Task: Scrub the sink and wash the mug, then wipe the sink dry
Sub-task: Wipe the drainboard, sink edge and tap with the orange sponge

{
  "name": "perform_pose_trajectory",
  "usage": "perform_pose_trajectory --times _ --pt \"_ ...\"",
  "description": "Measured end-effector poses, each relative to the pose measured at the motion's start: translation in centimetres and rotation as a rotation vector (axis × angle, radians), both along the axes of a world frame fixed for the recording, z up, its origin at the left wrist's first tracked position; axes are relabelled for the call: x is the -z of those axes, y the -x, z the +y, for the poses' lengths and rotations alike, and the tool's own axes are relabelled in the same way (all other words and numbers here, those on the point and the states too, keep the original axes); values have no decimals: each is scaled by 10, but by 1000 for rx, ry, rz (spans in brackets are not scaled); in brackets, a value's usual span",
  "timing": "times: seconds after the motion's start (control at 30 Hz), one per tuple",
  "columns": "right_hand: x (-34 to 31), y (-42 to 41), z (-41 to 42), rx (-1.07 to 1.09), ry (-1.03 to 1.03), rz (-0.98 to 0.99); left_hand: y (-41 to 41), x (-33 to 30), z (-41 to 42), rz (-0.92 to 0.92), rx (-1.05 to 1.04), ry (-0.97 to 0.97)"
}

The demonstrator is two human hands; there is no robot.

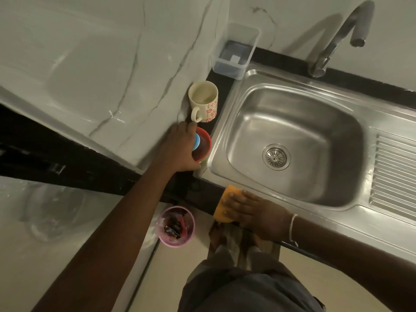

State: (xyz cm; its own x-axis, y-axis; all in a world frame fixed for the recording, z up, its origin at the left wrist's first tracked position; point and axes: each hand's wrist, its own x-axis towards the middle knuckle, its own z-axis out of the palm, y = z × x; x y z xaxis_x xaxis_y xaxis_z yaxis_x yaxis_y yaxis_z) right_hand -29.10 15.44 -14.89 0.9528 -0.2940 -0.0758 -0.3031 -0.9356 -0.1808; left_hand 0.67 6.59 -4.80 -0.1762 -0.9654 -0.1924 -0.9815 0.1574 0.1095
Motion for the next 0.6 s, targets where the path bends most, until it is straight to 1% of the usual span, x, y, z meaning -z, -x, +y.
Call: perform_pose_trajectory --times 0.07,0.17,0.23,0.3,0.43,0.53,0.6 --pt "-2 -18 -3 -77 3 51 4 -1 -2 -15 -1 -7" --pt "-5 -64 -13 -112 -26 118 8 -11 -2 26 -46 2" --pt "-6 -98 -22 -131 -19 86 10 -24 -4 27 -74 6" --pt "-7 -131 -30 -133 -27 24 11 -39 -7 -14 -76 5" --pt "-13 -182 -44 -22 -47 3 13 -65 -8 -75 -92 -3" --pt "-21 -191 -53 117 -88 -93 15 -79 -2 -13 -146 -15" --pt "-23 -190 -57 168 -145 -92 17 -85 3 17 -180 -20"
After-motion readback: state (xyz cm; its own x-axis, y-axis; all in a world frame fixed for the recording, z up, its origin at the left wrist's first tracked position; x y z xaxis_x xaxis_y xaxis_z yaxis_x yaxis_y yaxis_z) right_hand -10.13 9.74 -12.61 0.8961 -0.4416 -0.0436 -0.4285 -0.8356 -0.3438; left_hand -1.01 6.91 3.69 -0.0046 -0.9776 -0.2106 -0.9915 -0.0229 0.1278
